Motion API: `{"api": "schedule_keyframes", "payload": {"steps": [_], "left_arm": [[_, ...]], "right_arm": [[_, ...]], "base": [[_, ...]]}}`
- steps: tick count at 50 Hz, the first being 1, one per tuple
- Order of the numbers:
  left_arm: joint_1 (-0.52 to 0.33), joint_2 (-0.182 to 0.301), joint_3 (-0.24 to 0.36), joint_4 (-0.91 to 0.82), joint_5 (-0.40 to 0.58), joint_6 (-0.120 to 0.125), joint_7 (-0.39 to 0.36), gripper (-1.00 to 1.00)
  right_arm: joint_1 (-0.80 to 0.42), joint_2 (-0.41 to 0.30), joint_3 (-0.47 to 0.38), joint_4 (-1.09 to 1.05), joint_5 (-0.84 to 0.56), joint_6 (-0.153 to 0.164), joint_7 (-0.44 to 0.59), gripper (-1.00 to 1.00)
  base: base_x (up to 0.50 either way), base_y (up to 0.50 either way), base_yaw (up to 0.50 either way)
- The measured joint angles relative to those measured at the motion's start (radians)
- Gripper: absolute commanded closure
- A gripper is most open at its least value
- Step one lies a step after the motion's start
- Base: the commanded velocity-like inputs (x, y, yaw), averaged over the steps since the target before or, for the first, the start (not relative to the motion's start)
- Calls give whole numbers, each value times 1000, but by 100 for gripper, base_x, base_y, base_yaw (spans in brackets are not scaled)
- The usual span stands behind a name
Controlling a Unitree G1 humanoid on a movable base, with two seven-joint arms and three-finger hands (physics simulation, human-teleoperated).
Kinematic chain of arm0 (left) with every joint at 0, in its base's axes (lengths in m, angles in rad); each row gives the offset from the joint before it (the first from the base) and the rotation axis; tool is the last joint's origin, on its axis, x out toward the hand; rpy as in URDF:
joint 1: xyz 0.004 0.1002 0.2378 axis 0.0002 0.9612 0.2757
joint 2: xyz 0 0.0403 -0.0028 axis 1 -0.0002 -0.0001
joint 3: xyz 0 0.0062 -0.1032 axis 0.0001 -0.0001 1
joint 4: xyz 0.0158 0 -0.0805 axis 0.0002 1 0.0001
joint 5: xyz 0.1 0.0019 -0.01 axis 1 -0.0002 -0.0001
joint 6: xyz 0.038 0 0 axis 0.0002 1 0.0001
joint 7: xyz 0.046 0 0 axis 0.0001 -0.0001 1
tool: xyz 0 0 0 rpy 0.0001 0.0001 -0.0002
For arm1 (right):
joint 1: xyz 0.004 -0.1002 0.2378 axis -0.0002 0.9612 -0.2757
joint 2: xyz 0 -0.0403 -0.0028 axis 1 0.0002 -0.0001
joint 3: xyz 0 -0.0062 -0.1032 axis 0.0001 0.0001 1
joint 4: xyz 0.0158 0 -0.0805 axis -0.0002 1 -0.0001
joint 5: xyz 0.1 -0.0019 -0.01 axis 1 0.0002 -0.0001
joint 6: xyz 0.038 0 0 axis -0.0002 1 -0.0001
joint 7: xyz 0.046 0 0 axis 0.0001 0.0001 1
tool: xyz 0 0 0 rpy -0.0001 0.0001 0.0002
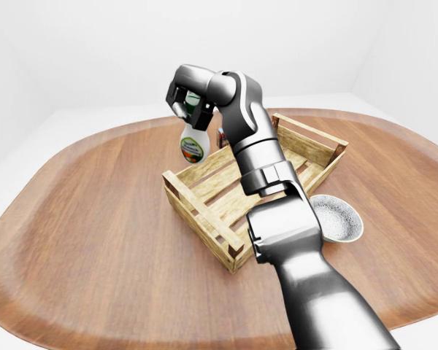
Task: Pick up the salad dressing and put it in the tray.
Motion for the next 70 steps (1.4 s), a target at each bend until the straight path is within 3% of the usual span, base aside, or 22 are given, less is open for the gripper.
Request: {"api": "schedule_keyframes", "payload": {"steps": [18, 30, 38, 49, 70], "left_arm": [[-1, 1, -1, 2, 3, 0, 0, -100], [-3, 1, -2, -1, 4, 0, 3, -100], [-4, 1, -5, 1, 7, 0, 4, -100], [-4, 0, -7, 11, 8, 0, 2, -100], [-3, -3, -13, 20, 12, 0, 1, -100]], "right_arm": [[57, -212, -48, 262, -5, 0, 0, 100], [110, -302, -68, 407, -12, 0, 0, 100], [143, -311, -74, 471, -24, 0, -9, 100], [179, -278, -94, 523, -32, 0, -109, 100], [232, -245, -118, 557, -76, 0, -447, 100]], "base": [[0, 0, 0], [0, 0, 0], [0, 0, 0], [0, 0, 0], [0, 0, 0]]}}
